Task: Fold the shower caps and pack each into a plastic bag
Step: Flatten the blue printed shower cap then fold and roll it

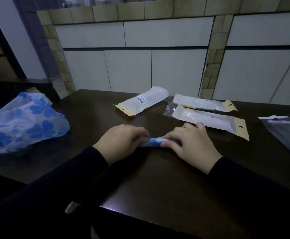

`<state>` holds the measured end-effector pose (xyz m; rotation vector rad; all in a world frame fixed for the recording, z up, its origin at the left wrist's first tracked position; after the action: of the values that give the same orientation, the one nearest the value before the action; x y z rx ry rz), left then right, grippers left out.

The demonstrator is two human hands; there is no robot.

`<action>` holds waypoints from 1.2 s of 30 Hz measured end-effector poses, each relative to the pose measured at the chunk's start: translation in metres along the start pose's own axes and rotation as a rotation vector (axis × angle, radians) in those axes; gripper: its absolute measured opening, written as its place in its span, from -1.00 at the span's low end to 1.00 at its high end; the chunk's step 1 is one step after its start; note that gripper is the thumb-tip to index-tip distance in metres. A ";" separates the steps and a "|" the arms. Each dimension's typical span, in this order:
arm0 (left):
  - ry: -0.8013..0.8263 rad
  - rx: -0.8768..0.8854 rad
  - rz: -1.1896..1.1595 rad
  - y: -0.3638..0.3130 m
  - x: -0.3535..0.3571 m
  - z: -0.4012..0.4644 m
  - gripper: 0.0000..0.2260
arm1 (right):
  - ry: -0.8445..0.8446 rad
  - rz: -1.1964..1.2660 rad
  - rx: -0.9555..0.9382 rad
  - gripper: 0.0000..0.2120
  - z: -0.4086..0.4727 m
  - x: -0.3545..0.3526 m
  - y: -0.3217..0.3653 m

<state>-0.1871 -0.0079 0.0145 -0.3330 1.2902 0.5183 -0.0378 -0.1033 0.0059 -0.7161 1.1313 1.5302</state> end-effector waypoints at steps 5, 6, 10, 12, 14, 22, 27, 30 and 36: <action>0.048 -0.071 -0.011 0.006 0.003 0.010 -0.78 | 0.040 0.073 0.116 -0.70 0.014 0.005 -0.006; 0.043 -0.070 -0.015 0.006 0.004 0.011 -0.77 | 0.046 0.076 0.129 -0.70 0.016 0.007 -0.007; -0.087 -0.017 -0.022 0.000 0.005 0.009 -0.80 | 0.005 0.107 0.142 -0.73 0.018 0.009 -0.011; -0.151 0.027 -0.027 -0.003 0.004 0.005 -0.83 | -0.026 0.118 0.128 -0.76 0.016 0.010 -0.011; -0.176 0.054 -0.029 -0.002 0.003 0.000 -0.73 | -0.082 0.127 0.094 -0.79 0.015 0.009 -0.008; 0.012 -0.031 0.000 0.010 0.016 0.005 -0.55 | 0.092 0.115 -0.004 -0.58 0.024 0.008 -0.015; 0.086 0.023 0.002 0.009 0.015 0.011 -0.67 | 0.132 0.106 -0.042 -0.65 0.025 0.008 -0.016; 0.040 0.048 0.025 0.004 0.013 0.008 -0.70 | 0.112 0.020 -0.108 -0.69 0.024 0.009 -0.010; -0.022 -0.001 -0.091 0.001 0.012 0.004 -0.64 | 0.191 -0.019 -0.114 -0.65 0.024 0.001 -0.012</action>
<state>-0.1818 -0.0030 0.0039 -0.3845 1.2473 0.4443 -0.0244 -0.0810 0.0103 -0.9647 1.1810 1.5443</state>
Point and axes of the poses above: each hand's wrist, its own z-axis towards the middle knuckle, its own x-axis out of the palm, y = z × x, the point moved 5 cm from there along z, towards the middle knuckle, and after that the axes turned 12 degrees about z, right-handed, at the moved point
